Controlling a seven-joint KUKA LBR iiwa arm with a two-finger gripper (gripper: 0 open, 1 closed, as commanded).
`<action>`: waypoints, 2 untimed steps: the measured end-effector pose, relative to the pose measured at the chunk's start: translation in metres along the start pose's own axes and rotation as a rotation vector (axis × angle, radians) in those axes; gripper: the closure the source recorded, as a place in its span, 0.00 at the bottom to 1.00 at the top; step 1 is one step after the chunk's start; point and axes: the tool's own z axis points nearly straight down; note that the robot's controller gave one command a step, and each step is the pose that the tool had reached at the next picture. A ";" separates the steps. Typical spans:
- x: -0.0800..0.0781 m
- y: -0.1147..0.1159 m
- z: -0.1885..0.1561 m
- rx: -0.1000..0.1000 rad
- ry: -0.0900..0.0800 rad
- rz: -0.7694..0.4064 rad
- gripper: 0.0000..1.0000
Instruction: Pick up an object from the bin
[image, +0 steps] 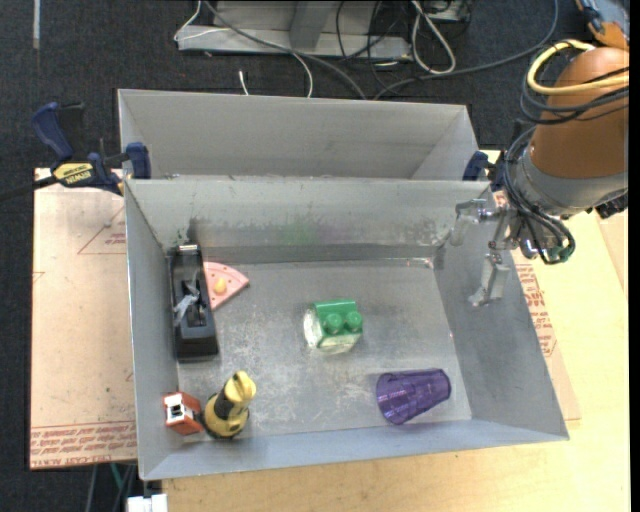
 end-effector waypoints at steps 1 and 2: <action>-0.001 0.001 -0.005 0.001 -0.008 -0.003 0.00; 0.035 0.013 0.048 0.001 -0.009 -0.150 0.00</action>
Offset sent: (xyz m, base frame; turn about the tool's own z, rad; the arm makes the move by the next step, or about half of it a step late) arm -0.1099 0.0394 -0.1599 -0.4465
